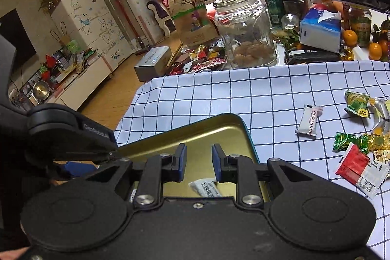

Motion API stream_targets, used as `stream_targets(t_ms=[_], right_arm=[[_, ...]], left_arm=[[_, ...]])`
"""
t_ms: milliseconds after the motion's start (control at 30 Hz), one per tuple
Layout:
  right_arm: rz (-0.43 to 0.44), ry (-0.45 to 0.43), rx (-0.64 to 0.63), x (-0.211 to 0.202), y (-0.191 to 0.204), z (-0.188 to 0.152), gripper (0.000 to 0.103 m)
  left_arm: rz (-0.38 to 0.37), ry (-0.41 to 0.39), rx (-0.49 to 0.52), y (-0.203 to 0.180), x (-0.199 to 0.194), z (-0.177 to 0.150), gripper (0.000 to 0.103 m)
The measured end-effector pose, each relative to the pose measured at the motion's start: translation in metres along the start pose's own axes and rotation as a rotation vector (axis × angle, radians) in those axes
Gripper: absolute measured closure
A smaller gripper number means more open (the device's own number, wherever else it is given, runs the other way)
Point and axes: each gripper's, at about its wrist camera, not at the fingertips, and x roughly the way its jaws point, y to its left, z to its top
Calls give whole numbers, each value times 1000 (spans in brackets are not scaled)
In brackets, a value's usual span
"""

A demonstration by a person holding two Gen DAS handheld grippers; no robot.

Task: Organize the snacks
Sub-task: 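Carry both white packets to the gold tray and open both tools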

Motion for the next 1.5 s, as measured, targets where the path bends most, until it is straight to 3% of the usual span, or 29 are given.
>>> stream_targets(t_ms=[533, 767, 1100, 1500], right_arm=[[-38, 6, 1, 1, -8, 0, 77], [-98, 5, 7, 3, -23, 0, 77], [-221, -18, 87, 0, -74, 7, 77], [-400, -90, 292, -26, -168, 20, 77]], left_arm=[[28, 12, 35, -7, 1, -4, 58], [29, 30, 84, -19, 3, -7, 58], [5, 47, 205, -55, 1, -19, 58], [-44, 90, 312, -103, 2, -36, 58]])
